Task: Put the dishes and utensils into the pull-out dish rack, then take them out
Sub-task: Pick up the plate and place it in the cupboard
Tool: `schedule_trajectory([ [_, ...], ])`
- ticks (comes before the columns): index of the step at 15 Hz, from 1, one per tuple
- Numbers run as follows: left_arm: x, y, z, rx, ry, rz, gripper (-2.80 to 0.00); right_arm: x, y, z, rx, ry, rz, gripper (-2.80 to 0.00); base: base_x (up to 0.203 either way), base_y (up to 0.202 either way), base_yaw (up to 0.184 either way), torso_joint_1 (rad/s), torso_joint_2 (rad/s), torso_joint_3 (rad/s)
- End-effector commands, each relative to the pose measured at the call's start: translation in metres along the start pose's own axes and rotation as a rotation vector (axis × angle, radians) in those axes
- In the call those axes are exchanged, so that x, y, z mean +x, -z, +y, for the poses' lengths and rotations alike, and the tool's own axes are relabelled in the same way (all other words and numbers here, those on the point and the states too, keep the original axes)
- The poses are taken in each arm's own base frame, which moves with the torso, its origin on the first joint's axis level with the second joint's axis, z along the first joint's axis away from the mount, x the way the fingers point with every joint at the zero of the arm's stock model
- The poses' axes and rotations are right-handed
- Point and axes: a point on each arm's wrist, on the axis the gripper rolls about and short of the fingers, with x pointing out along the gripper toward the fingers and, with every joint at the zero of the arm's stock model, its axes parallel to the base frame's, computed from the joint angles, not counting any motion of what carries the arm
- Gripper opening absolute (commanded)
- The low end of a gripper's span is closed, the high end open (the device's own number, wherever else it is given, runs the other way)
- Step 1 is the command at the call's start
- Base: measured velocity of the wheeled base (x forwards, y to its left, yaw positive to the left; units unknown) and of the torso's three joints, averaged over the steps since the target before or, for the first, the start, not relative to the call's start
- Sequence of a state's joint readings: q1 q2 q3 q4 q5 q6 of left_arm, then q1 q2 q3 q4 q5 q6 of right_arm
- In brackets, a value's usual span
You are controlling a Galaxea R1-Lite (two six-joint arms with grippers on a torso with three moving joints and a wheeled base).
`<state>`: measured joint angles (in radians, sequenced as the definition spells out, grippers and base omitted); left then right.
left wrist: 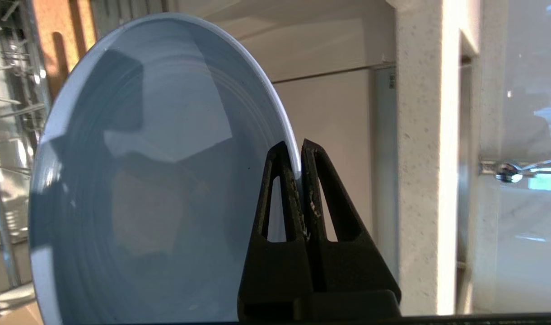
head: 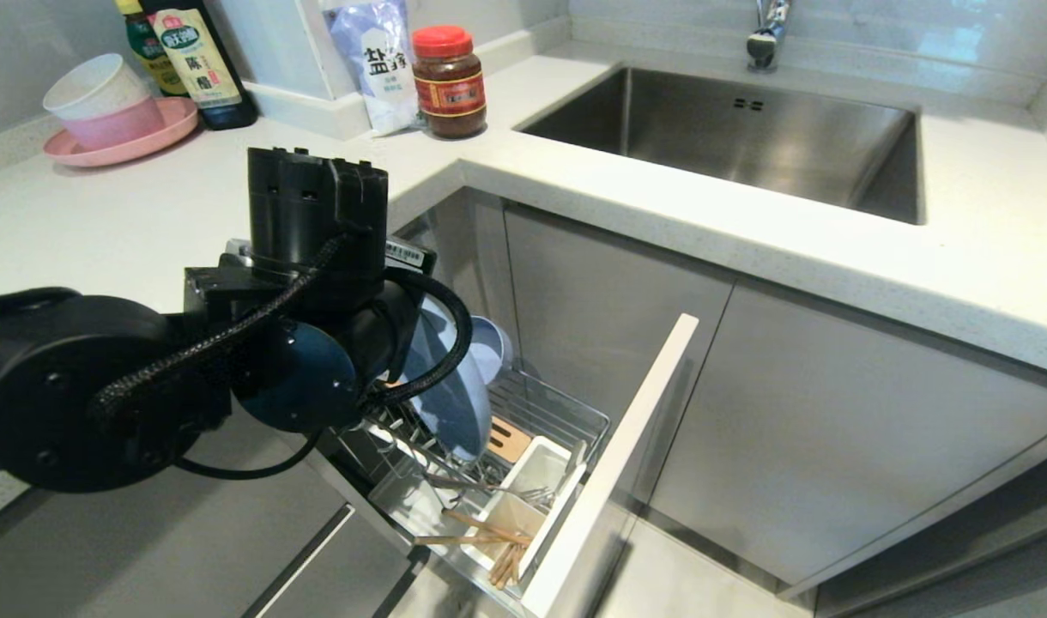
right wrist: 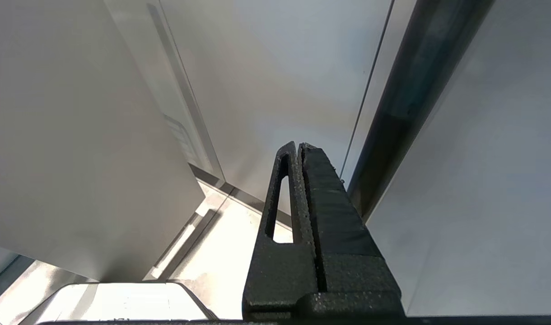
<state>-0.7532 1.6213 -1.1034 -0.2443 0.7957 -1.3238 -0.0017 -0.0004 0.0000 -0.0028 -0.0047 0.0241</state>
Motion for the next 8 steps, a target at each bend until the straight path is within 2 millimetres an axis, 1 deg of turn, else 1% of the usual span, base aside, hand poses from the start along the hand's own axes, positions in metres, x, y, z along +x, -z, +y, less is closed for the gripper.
schedule_trajectory([
  [1, 0.007, 0.003, 0.008, 0.006, -0.024, -0.012, -2.8, 0.0, 0.0, 0.0, 0.001, 0.0, -0.003, -2.8, 0.0, 0.0, 0.0, 0.0, 0.0, 0.0],
  [4, 0.019, 0.006, 0.016, 0.0, -0.036, -0.026, -2.8, 0.0, 0.0, 0.0, 0.001, 0.0, -0.003, -2.8, 0.0, 0.0, 0.0, 0.0, 0.0, 0.0],
  [8, 0.035, 0.006, 0.028, 0.009, -0.074, -0.057, -2.8, 0.0, 0.0, 0.0, 0.001, 0.0, -0.003, -2.8, 0.0, 0.0, 0.0, 0.0, 0.0, 0.0],
])
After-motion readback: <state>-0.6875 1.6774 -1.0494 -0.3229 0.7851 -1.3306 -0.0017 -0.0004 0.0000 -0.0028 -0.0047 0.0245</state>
